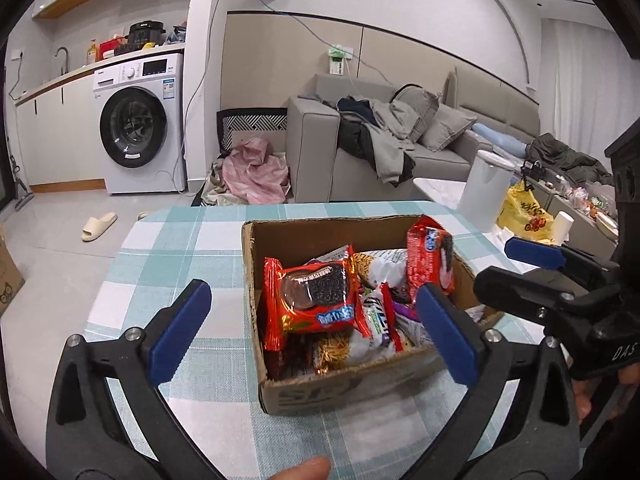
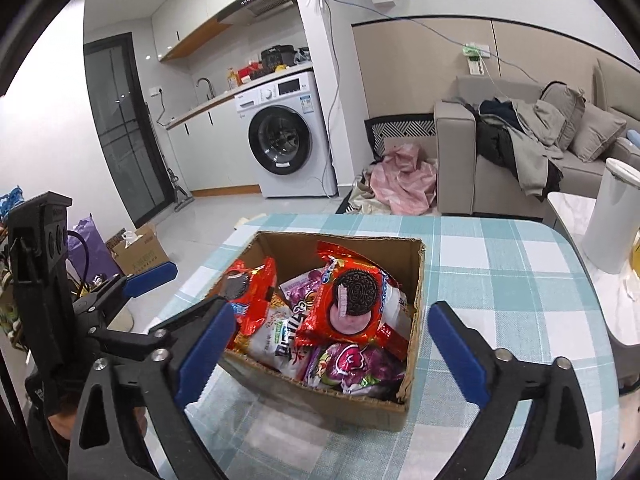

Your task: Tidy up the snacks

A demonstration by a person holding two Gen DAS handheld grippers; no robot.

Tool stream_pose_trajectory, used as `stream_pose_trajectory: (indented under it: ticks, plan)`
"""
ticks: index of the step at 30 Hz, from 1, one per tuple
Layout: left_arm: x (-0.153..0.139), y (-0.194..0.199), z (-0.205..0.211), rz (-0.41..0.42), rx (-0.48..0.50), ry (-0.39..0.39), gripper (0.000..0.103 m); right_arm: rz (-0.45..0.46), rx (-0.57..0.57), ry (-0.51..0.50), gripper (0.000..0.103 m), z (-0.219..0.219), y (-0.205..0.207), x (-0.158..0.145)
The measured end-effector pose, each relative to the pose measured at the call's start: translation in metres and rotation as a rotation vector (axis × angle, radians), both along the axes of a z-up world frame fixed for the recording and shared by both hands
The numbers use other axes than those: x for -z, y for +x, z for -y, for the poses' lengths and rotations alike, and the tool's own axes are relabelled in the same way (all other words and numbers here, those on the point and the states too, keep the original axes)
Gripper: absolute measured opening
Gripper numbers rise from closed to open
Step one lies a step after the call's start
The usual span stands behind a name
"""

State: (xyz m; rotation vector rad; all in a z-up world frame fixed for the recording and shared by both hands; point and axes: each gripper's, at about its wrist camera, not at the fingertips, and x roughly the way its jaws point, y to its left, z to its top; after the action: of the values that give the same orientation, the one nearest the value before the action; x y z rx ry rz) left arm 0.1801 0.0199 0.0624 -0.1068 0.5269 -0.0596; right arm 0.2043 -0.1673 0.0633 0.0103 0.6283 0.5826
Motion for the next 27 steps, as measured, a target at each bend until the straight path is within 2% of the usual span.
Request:
stream_pose_trajectory:
  ticks: [12,15,21,27]
  plan:
    - [-0.005,-0.053,0.004,0.052,-0.004,0.022,0.102,0.086,-0.027,0.045,0.103,0.011,-0.043,0.001]
    - [0.000,-0.066,0.003,0.059,-0.011,0.002,0.102,0.099,-0.034,0.044,0.103,0.013,-0.051,0.004]
    - [0.016,-0.083,0.004,0.060,-0.015,0.042,0.102,0.121,-0.042,0.048,0.103,0.016,-0.068,0.018]
    - [0.031,-0.095,-0.002,0.076,-0.042,0.034,0.102,0.147,-0.027,0.053,0.103,0.023,-0.077,0.035]
